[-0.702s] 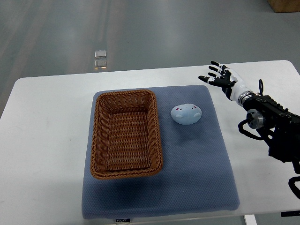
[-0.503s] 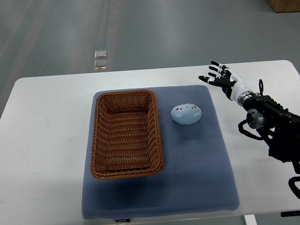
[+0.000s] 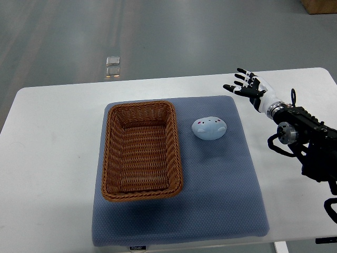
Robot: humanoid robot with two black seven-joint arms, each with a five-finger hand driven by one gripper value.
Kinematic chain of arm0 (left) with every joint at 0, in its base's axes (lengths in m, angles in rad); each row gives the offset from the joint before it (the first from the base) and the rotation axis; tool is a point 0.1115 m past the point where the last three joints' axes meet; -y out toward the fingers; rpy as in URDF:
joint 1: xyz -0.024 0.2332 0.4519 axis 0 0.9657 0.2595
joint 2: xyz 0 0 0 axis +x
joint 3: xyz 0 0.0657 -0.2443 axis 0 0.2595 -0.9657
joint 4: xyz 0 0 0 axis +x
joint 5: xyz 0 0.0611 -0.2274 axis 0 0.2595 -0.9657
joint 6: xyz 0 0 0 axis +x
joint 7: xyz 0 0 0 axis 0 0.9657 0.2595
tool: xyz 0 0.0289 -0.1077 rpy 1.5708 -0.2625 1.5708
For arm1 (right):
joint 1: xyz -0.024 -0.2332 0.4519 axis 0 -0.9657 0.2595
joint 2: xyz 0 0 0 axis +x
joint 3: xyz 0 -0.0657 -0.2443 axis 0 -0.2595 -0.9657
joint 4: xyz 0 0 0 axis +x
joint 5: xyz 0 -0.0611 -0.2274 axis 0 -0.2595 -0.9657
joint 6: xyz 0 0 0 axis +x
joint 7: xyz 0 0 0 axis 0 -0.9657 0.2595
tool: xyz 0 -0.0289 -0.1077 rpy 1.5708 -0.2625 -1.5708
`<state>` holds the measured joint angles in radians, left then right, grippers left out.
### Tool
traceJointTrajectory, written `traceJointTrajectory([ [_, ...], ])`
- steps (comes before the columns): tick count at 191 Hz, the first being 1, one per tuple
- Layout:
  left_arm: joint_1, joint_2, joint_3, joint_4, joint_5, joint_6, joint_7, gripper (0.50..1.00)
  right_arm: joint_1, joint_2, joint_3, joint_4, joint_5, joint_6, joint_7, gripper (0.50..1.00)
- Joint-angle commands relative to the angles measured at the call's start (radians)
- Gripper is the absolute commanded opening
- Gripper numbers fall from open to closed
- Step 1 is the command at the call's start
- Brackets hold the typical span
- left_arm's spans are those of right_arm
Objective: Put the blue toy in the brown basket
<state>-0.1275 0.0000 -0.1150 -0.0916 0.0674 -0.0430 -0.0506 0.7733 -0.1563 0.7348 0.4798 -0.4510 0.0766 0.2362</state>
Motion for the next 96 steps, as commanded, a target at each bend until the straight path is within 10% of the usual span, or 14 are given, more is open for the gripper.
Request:
traceJointTrajectory([
  [1,0.000,0.000,0.000,0.001,0.000,0.000,0.000,1.000,0.003,-0.002,0.002,-0.001,0.000,0.002,0.000,0.913],
  [96,0.000,0.000,0.000,0.003,0.000,0.000,0.000,1.000,0.003,-0.019,0.012,0.000,0.003,0.015,-0.002,0.913],
])
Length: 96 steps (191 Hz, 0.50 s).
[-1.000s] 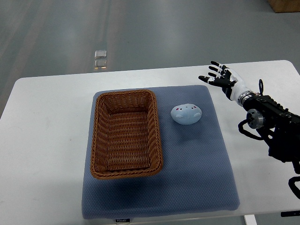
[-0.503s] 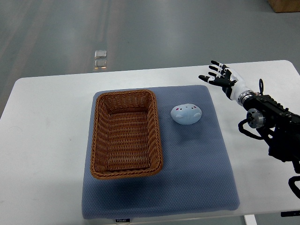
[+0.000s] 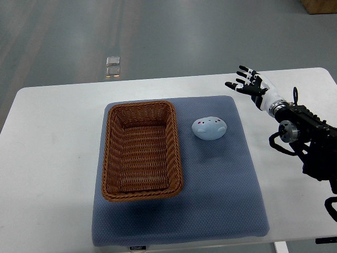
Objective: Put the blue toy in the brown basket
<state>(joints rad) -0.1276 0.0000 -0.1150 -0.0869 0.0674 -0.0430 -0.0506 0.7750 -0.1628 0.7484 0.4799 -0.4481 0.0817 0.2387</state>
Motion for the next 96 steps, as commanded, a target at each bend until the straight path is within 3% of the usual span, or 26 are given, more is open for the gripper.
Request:
traceJointTrajectory([
  [1,0.000,0.000,0.000,-0.002,0.000,0.000,0.000,1.000,0.001,-0.012,-0.001,0.000,0.000,0.010,-0.004,0.913],
  [96,0.000,0.000,0.000,-0.002,0.000,0.000,0.000,1.000,0.039,-0.073,-0.076,0.006,-0.064,0.128,-0.002,0.911],
])
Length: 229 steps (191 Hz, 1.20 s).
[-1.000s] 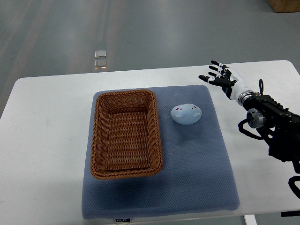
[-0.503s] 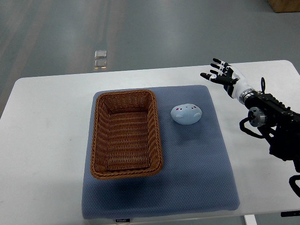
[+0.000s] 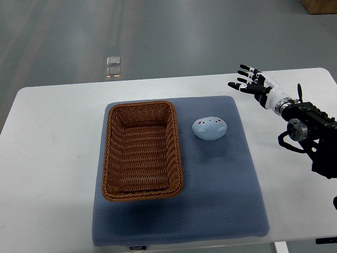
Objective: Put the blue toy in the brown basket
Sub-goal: 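Reach the right hand over the pale blue plush toy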
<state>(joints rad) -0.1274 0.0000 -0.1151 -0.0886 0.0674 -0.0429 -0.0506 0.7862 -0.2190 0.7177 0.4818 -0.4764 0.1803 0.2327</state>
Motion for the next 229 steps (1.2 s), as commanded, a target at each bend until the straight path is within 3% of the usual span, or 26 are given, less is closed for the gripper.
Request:
traceJointTrajectory([
  [1,0.000,0.000,0.000,0.000,0.000,0.000,0.000,1.000,0.028,-0.017,-0.046,0.004,-0.036,0.030,0.004,0.911],
  [57,0.000,0.000,0.000,0.001,0.000,0.000,0.000,1.000,0.146,-0.062,-0.290,0.011,-0.152,0.096,0.057,0.911],
  [101,0.000,0.000,0.000,0.003,0.000,0.000,0.000,1.000,0.261,-0.085,-0.520,0.043,-0.384,0.150,0.163,0.911],
  [136,0.000,0.000,0.000,0.004,0.000,0.000,0.000,1.000,0.329,-0.105,-0.635,0.098,-0.458,0.179,0.211,0.911],
  [175,-0.001,0.000,0.000,0.006,0.000,0.000,0.000,1.000,0.370,-0.166,-0.664,0.192,-0.459,0.231,0.223,0.911],
  [229,-0.008,0.000,0.002,0.006,0.002,0.000,0.000,1.000,0.404,-0.191,-0.784,0.277,-0.545,0.237,0.221,0.911],
])
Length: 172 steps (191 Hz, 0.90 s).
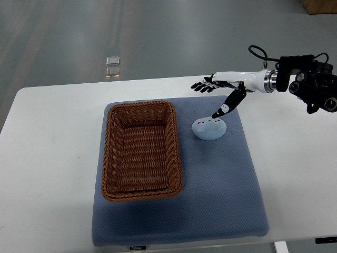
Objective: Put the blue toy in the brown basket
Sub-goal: 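Reach the right hand over the pale blue plush toy, then close the right hand's fingers around the pale blue plush toy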
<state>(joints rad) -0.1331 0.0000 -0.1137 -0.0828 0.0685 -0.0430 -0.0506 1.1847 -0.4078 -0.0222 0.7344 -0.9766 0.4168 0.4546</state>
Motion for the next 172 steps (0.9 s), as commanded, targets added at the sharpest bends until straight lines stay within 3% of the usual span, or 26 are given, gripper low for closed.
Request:
traceJointTrajectory([
  [1,-0.002,0.000,0.000,0.000,0.001,0.000,0.000,1.000,0.006,-0.002,-0.047,0.026,-0.050,0.000,-0.001,0.911],
  [56,-0.002,0.000,0.000,0.000,0.001,0.000,0.000,1.000,0.003,0.033,-0.087,0.014,-0.105,-0.026,-0.017,0.907],
  [90,-0.002,0.000,0.000,0.000,0.001,0.000,0.000,1.000,-0.004,0.056,-0.119,0.007,-0.108,-0.066,-0.070,0.895],
  [172,-0.002,0.000,0.000,0.000,0.001,0.000,0.000,1.000,-0.030,0.079,-0.117,-0.038,-0.108,-0.069,-0.070,0.778],
])
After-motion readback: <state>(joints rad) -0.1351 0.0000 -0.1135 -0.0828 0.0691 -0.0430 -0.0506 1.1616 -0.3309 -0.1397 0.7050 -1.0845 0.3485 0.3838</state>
